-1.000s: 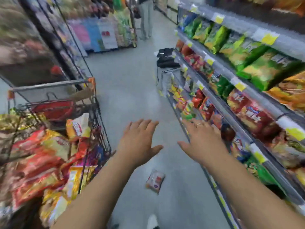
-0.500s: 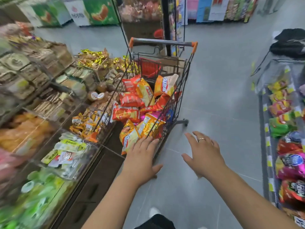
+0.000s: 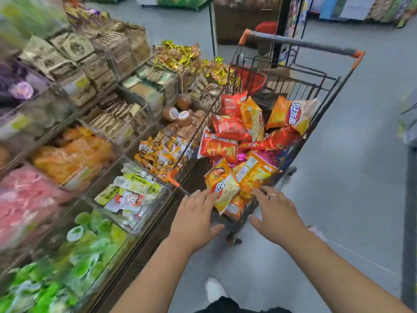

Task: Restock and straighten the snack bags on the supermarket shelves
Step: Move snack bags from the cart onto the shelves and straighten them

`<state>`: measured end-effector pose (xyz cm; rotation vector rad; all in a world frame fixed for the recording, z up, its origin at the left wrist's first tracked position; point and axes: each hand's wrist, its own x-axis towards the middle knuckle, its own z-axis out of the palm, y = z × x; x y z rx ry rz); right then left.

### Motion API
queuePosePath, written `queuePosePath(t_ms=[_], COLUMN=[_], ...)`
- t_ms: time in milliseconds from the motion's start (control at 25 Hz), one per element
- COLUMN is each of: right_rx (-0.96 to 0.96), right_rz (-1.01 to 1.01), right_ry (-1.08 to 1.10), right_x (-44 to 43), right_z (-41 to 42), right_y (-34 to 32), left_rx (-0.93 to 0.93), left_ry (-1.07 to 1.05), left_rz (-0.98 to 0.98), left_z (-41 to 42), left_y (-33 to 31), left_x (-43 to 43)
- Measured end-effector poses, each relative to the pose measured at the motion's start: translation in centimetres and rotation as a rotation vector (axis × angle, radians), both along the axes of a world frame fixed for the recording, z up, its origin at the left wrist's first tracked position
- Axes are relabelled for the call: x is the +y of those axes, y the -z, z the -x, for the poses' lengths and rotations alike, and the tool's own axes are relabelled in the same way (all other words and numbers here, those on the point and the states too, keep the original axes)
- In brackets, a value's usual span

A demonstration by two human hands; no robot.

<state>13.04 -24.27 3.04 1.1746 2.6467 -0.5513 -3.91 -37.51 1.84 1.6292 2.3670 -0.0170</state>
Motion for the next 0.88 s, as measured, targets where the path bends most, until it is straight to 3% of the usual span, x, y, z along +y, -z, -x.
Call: queuePosePath(t_ms=[280, 640, 880], right_rx=[-0.043, -0.045, -0.065], right_rz=[0.121, 0.247, 0.322], right_ry=[0.148, 0.201, 0.248], right_x=[1.2, 10.6, 15.3], right_z=[5.0, 10.1, 11.9], right_y=[4.3, 12.0, 17.1], left_rx=[-0.068, -0.126, -0.059], left_ry=[0.098, 0.173, 0.390], left_rz=[0.107, 0.223, 0.380], left_z=[7.6, 12.0, 14.2], left_y=[4.1, 10.2, 16.8], left_x=[3.9, 14.6, 20.8])
